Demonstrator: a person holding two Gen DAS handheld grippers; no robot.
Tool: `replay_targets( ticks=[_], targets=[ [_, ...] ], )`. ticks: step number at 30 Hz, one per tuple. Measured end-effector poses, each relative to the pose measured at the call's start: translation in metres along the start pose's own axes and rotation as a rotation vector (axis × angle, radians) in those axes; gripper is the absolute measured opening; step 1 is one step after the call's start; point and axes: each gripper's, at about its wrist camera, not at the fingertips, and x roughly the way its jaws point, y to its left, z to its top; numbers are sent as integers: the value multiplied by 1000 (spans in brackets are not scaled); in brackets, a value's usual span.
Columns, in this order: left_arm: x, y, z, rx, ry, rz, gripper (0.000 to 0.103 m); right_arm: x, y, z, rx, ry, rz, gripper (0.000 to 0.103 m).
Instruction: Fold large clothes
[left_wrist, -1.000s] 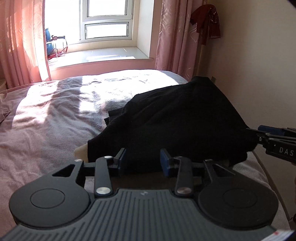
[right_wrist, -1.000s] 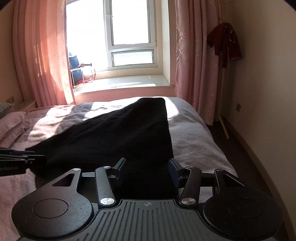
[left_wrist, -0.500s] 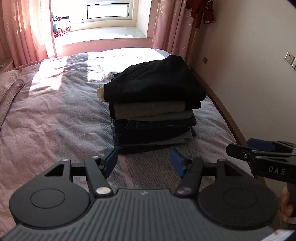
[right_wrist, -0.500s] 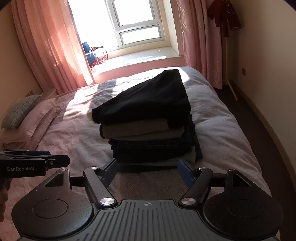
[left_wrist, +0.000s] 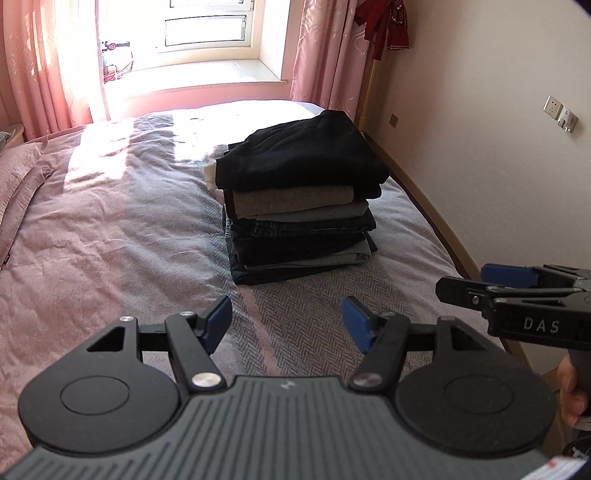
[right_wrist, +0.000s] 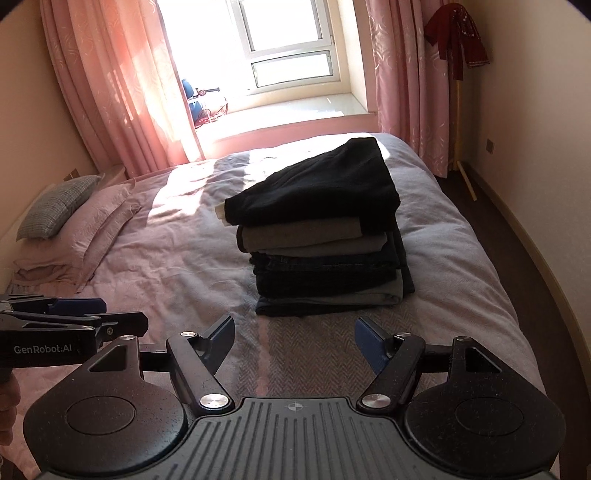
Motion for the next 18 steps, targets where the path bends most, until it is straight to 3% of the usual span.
replay_targets(
  ticks=[11,18],
  targets=[
    [-11,0,-6,17,-30,-20,63,-10,10,-11,1,-5,-14,69],
    [-12,-7,0,43,-58,7,62,-16,7,-11,11,-17,-26,69]
  ],
)
